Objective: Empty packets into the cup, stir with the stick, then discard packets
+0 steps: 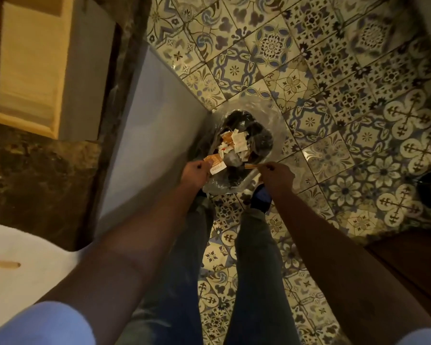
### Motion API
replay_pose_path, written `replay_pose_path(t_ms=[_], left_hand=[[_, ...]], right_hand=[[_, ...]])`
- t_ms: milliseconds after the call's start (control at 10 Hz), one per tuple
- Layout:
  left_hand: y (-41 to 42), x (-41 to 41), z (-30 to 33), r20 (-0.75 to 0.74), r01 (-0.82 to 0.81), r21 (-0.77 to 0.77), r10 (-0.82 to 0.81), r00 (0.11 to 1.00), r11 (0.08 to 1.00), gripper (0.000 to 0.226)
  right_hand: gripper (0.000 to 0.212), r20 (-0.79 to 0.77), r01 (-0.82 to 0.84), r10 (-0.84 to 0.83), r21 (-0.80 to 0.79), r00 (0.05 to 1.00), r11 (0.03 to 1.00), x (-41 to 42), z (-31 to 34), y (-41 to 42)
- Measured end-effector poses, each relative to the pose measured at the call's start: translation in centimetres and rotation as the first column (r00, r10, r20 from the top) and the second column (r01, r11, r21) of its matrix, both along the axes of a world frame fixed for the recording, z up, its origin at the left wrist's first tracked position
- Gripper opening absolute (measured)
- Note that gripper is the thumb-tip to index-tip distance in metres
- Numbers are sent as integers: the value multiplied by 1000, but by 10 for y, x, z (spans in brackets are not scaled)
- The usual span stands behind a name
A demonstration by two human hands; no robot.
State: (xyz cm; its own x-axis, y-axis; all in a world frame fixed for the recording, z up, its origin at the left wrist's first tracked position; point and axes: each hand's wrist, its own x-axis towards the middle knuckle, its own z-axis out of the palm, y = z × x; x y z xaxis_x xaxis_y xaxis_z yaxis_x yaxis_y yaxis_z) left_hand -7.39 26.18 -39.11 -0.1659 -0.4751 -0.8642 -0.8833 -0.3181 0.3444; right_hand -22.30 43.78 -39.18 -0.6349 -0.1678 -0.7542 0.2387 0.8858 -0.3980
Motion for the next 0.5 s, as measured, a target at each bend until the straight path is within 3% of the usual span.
replay_pose_path(t_ms=[300, 400, 500], left_hand=[[-8, -31, -59, 2, 118, -42, -118, 993, 992, 40], [-8, -40, -71, -16, 116, -30, -117, 993, 993, 37], [-7, -46, -76, -8, 100, -73, -101, 995, 992, 50]], right_hand=[[30, -51, -163, 167, 74, 985, 984, -3, -66, -27], [34, 28, -121, 120, 30, 992, 992, -1, -84, -30], [35, 40, -38, 38, 1, 998, 999, -1, -86, -32]])
